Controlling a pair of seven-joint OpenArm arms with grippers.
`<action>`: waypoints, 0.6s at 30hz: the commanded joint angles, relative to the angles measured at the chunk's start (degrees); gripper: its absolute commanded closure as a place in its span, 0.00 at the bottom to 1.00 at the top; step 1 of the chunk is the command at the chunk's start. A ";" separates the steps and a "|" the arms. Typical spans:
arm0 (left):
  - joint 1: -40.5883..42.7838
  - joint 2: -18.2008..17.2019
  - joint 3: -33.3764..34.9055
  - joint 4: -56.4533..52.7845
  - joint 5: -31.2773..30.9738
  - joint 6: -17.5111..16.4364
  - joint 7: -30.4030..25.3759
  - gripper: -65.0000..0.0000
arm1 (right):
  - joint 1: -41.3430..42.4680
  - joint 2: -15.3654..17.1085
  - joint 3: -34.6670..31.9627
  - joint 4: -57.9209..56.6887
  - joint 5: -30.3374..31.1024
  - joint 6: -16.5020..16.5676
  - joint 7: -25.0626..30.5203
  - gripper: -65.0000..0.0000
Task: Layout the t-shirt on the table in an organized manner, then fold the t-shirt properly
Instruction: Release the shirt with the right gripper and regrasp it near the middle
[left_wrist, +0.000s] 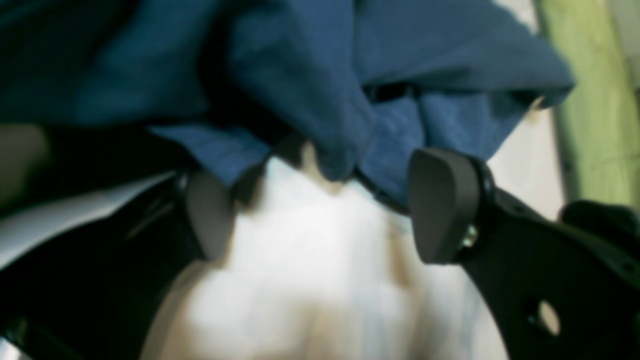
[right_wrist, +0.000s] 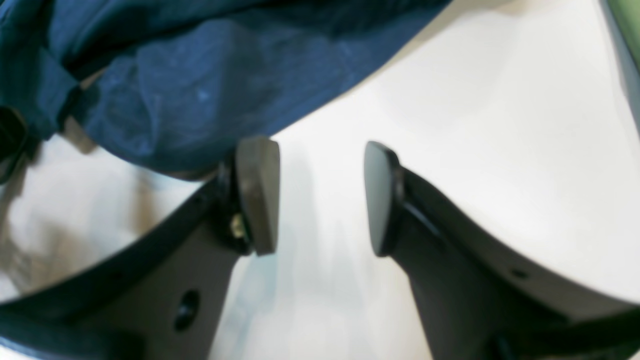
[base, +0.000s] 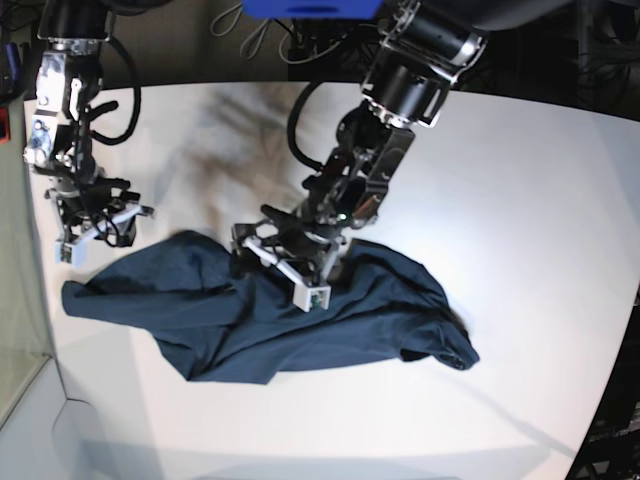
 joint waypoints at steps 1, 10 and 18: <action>-1.59 0.60 -0.08 0.55 -0.83 -0.12 -1.26 0.20 | 0.38 0.75 0.36 0.99 0.25 0.48 1.31 0.57; -7.30 0.60 2.99 -11.58 -1.44 -0.12 -9.96 0.20 | -0.06 0.58 0.28 0.90 0.25 0.48 1.31 0.57; -4.40 0.60 2.99 -6.92 -1.53 -0.21 -9.96 0.82 | -0.06 0.84 0.54 0.72 0.17 0.48 1.31 0.57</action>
